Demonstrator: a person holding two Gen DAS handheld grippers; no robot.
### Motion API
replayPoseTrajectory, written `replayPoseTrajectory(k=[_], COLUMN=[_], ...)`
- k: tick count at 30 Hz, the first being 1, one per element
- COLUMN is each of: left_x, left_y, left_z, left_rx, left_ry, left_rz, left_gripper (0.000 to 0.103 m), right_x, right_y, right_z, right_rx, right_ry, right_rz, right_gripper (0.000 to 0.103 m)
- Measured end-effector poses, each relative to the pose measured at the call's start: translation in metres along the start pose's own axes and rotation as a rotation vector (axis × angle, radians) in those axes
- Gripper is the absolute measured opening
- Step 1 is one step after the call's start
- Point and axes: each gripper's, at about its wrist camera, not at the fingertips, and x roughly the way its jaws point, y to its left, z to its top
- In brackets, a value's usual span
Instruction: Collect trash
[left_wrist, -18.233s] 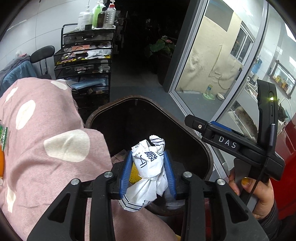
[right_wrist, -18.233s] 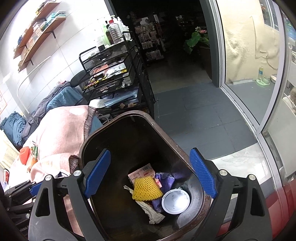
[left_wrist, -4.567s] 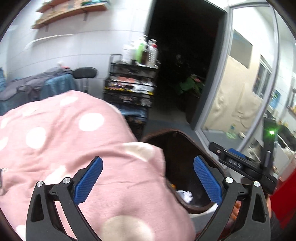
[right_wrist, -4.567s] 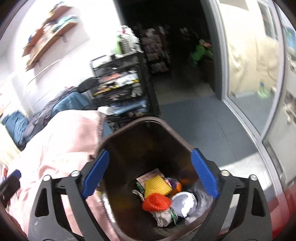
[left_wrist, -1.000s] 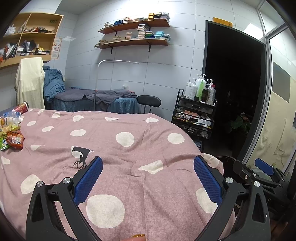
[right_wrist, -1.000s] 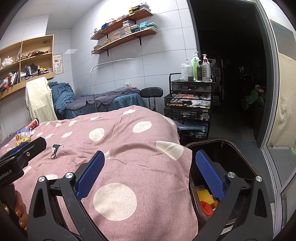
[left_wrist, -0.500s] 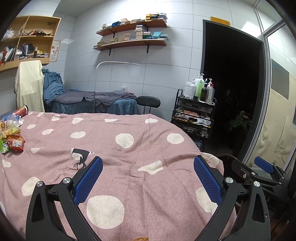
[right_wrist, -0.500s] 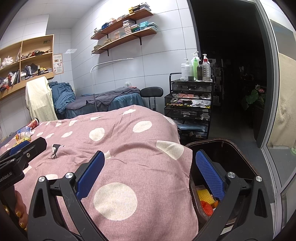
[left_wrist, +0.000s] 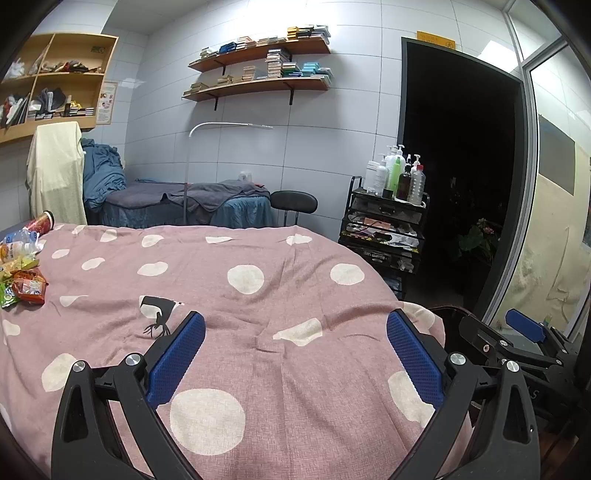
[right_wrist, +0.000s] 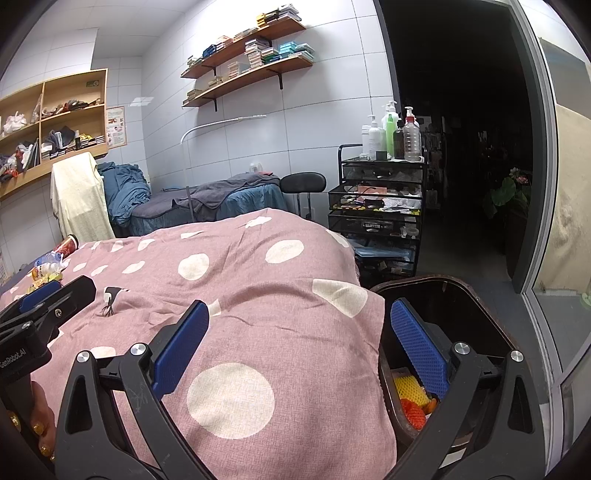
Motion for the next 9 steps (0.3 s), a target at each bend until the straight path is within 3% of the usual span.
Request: replayPoseTrajectory(k=[9], left_x=[0.0039], left_y=[0.0016], left_z=[-0.0025], left_rx=[-0.005], left_ry=[0.022], left_rz=[0.0], left_gripper=[0.098], right_x=[0.0001], right_y=[-0.0001], right_z=[0.0001], right_rx=[0.002], right_ry=[0.002], right_rz=[0.001], right_gripper=[0.097])
